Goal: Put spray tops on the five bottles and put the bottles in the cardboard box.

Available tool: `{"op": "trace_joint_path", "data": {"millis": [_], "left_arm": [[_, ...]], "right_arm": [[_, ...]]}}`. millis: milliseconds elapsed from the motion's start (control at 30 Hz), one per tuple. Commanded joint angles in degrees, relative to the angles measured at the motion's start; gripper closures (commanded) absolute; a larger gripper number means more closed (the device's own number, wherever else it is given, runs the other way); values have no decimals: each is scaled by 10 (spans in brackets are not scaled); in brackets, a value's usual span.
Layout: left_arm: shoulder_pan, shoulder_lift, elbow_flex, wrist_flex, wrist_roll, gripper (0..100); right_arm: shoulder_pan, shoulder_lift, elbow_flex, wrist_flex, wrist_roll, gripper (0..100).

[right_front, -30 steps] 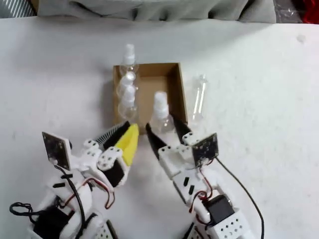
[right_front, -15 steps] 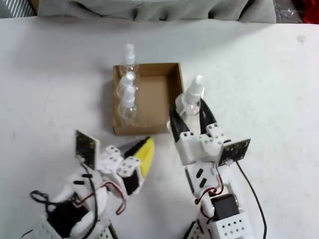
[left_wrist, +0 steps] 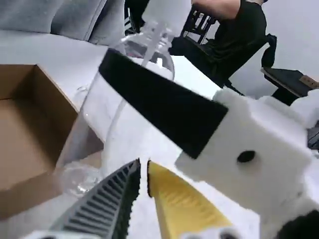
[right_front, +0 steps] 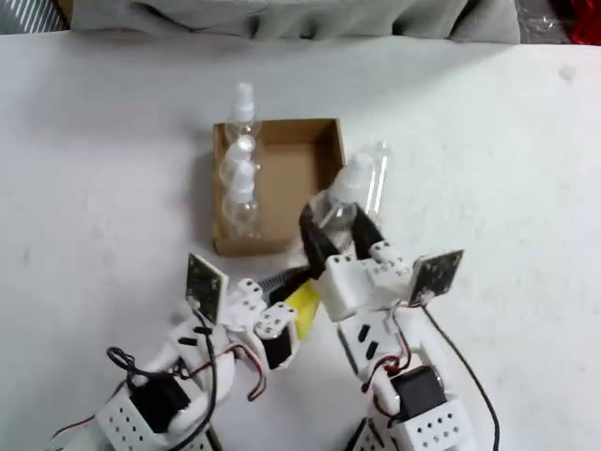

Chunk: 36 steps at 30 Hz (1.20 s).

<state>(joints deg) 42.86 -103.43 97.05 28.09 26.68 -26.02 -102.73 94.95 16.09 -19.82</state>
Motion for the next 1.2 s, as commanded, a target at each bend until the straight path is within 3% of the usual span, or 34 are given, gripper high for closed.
{"op": "trace_joint_path", "data": {"millis": [0, 200, 500, 700, 967, 1100, 1167], "left_arm": [[4, -8, -1, 20, -4, 980], [-26, -8, -1, 96, -130, 980], [-85, -6, -1, 106, -134, 980], [-81, -7, -1, 108, -134, 980], [-83, -7, -1, 162, -135, 980], [-87, -9, -1, 206, -195, 980], [-122, -9, -1, 220, -225, 980]], "right_arm": [[-34, -3, -37, 17, -2, 985], [-70, -3, -84, 94, 18, 985], [-70, -4, -99, 124, 47, 985], [-63, -4, -96, 124, 51, 985], [15, -4, -85, 73, 58, 985], [25, -4, -87, 61, 91, 985], [24, -4, -87, 61, 96, 985]]}}
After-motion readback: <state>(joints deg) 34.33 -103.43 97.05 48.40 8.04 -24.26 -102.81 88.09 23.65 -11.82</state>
